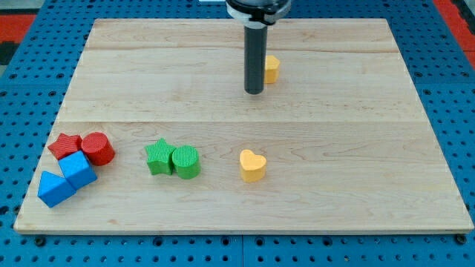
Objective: Place the yellow hexagon at the top center side of board
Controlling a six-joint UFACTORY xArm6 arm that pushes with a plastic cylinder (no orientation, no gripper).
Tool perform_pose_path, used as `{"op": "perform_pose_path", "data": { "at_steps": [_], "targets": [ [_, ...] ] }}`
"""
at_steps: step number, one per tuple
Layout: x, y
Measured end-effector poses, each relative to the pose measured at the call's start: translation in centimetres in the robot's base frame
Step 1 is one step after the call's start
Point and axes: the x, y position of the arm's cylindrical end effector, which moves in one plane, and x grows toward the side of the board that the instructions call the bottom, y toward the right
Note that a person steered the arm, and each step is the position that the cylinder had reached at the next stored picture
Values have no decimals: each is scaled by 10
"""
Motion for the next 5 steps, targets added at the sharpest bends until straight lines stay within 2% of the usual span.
{"op": "perform_pose_path", "data": {
  "at_steps": [1, 4, 5],
  "targets": [
    [-18, 14],
    [-82, 3],
    [-85, 46]
  ]
}}
